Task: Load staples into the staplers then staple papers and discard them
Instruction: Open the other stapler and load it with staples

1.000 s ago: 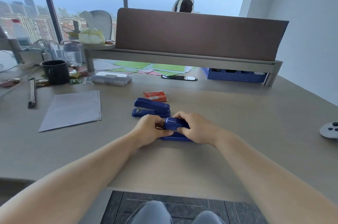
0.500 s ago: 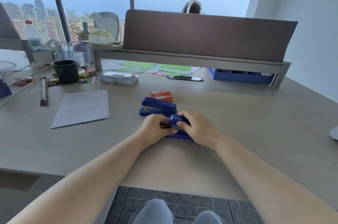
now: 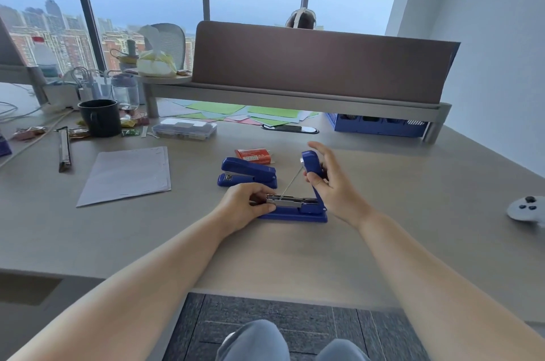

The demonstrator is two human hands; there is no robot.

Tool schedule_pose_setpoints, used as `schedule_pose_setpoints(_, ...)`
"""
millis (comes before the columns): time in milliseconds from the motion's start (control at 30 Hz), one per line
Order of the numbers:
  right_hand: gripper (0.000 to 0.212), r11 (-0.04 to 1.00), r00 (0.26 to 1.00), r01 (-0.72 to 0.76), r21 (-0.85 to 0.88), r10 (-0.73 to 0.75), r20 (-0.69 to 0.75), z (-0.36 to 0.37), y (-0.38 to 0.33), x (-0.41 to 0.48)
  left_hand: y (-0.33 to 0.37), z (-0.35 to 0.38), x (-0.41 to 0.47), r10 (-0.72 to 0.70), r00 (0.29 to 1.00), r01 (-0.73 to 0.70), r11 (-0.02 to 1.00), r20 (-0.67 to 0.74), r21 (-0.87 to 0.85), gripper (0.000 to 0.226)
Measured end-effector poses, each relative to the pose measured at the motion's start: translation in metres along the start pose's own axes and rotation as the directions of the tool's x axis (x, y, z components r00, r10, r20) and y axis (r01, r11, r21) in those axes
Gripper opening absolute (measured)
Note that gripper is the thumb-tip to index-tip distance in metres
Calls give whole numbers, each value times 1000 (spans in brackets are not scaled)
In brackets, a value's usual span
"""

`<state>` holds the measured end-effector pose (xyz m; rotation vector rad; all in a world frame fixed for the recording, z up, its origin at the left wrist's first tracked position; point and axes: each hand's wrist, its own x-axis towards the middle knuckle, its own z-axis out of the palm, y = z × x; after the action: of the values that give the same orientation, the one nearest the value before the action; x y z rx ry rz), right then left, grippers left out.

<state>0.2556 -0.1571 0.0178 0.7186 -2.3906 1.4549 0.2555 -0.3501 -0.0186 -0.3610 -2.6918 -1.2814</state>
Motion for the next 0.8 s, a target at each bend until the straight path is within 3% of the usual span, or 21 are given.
schedule_pose_setpoints(233,35,996,994,-15,92,25,-109,-22,-2,-8,3,-1,-2,11,1000,-12,999,5,51,25)
schedule_pose_setpoints(367,34,992,973,-128,-13,123,-195,-57,13,-21,5,-1,-2,32,1000,-32,996,0,89,26)
schedule_pose_setpoints(500,36,947,955,-275,-166,250,-159,-75,42,-45,5,0,-3,40,999,-39,992,-11,119,28)
schedule_pose_setpoints(800,23,882,957,-290,-371,277,-91,-67,61,-56,12,1,-6,67,998,-67,986,2,156,32)
